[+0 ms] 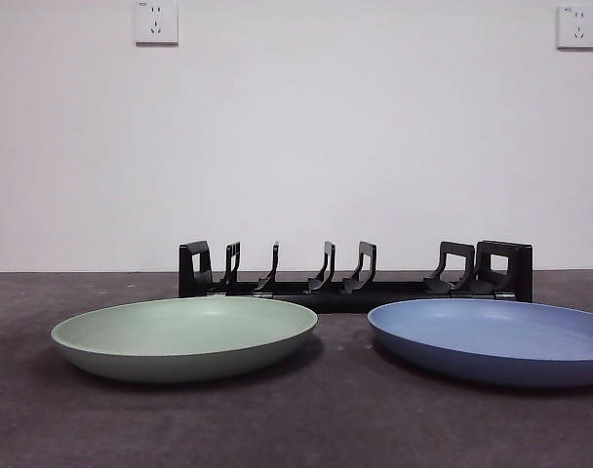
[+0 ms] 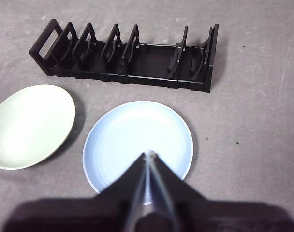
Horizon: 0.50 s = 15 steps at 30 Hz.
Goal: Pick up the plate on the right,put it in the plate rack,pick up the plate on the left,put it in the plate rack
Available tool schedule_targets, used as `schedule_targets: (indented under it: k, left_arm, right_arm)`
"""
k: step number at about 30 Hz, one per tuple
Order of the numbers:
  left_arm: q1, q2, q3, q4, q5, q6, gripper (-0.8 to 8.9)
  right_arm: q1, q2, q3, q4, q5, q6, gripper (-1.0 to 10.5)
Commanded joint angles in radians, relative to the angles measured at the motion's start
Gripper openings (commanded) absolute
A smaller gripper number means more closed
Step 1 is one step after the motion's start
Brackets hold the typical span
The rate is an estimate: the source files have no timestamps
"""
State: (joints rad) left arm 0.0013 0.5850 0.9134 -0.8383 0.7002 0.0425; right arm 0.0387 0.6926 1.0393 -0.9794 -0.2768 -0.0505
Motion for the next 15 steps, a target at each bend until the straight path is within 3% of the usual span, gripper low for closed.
schedule_targets:
  k: [1,3,10,15]
  left_arm:
    - [-0.007,0.008,-0.001,0.017,0.018,0.015,6.04]
    - [-0.023,0.012,-0.001,0.032,0.035,0.02,6.29]
    - [-0.134,0.056,0.0,0.077,0.04,0.134,6.29]
    - [-0.239,0.127,0.0,0.124,0.036,0.197,6.29]
  right_arm:
    - [0.0,-0.002,0.003,0.002,-0.04,-0.004,3.5]
    - [0.0,-0.001,0.003,-0.001,-0.069,0.018,6.2]
    - [0.0,0.058,0.004,-0.023,-0.087,0.029,6.3]
    - [0.0,0.262,0.003,-0.006,0.003,0.032,6.3]
